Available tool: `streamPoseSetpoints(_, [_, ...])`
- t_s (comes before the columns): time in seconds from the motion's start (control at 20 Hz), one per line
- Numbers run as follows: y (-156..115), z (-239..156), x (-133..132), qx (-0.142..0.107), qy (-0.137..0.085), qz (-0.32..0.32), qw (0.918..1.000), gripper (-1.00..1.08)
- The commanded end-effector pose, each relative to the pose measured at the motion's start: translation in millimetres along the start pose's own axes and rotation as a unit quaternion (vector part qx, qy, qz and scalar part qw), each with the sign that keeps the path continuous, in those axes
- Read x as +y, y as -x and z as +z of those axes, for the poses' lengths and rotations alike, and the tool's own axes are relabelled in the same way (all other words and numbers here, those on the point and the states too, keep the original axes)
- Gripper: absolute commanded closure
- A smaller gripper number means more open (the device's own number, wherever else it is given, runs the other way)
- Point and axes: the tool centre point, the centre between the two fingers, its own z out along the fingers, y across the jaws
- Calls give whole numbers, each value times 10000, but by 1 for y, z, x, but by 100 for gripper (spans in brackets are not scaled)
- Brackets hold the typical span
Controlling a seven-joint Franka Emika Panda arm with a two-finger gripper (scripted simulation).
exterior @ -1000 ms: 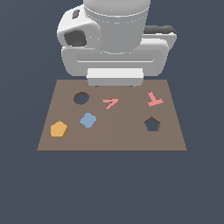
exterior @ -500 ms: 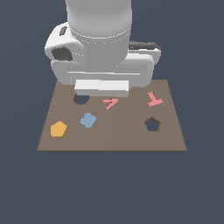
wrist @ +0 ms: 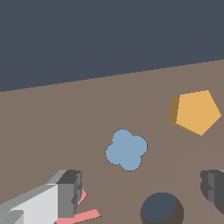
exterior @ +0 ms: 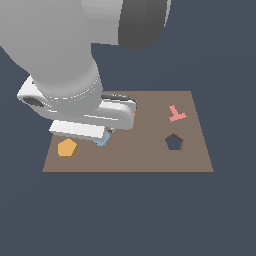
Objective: Insert a designated object into the corresponding slot on a board.
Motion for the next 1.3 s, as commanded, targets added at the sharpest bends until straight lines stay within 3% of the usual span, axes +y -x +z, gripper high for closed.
streamPoseSetpoints(0.0, [-12, 15, 21, -8, -1, 174, 9998, -92])
streamPoseSetpoints(0.55, [-41, 55, 78, -30, -15, 646, 9979, -92])
streamPoseSetpoints(1.25, [-46, 71, 88, -36, -16, 728, 9973, -92])
